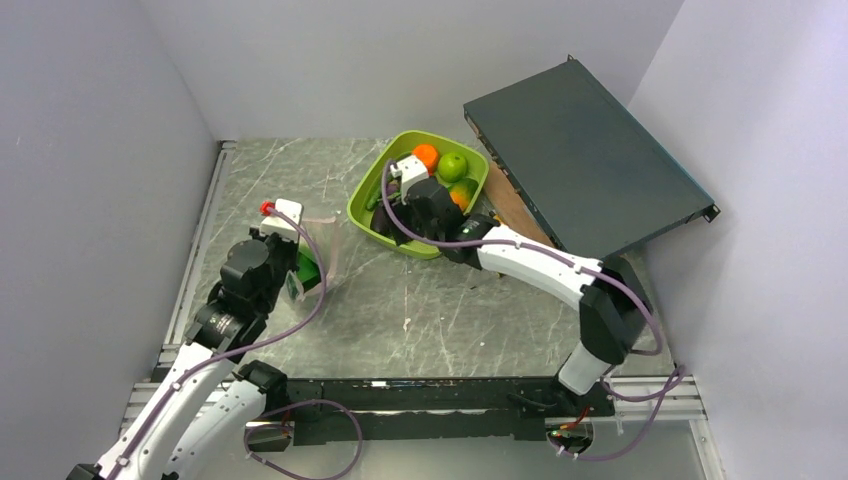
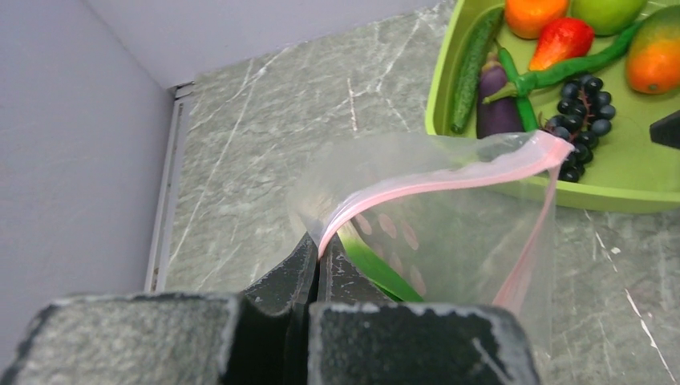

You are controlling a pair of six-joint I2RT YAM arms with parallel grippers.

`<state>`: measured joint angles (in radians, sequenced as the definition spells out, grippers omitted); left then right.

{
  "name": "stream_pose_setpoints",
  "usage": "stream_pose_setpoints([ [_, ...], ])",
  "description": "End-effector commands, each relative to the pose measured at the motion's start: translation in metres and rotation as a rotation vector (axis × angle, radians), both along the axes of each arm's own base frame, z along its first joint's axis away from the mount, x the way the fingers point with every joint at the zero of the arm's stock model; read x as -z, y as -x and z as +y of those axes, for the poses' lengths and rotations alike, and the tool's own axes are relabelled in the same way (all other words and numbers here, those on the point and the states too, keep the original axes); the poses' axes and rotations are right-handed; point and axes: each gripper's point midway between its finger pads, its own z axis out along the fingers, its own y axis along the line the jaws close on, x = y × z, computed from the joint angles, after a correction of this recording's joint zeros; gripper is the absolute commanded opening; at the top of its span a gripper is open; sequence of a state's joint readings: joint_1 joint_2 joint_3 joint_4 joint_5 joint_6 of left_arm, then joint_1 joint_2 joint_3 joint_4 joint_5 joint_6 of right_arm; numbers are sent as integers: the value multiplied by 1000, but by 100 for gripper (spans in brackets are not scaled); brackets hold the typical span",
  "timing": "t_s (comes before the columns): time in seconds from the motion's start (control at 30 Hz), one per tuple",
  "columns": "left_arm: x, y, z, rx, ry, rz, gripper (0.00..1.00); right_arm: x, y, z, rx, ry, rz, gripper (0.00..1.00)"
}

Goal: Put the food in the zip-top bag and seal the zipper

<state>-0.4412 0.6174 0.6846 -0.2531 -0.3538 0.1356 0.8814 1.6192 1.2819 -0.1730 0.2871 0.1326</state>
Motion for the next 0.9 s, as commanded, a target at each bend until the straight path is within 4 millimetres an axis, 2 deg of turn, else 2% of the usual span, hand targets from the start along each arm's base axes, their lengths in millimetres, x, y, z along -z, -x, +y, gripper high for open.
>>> stream_pose_setpoints([
  [0.0, -24, 1, 17, -97, 32, -80, 0, 11, -43, -11, 26, 30, -22, 78],
  [0.13, -24, 0, 17, -96, 29, -77, 0, 35, -54, 2, 145, -86, 200, 72],
  [0.3, -23, -1, 17, -99, 24, -69, 0, 66, -75, 1, 398, -124, 296, 72],
  [0.37, -23, -1, 15, -90, 25, -68, 0, 78, -82, 8, 417, -119, 310, 72],
  [0.63, -23, -2, 14, -84, 25, -67, 0, 92, -100, 20, 478, -165, 303, 59],
  [0.77, -24, -1, 15, -87, 28, -75, 0, 107, -103, 23, 487, -154, 311, 49],
  [0.87, -25, -1, 13, -78, 30, -78, 0, 110, -106, 27, 471, -141, 292, 40],
])
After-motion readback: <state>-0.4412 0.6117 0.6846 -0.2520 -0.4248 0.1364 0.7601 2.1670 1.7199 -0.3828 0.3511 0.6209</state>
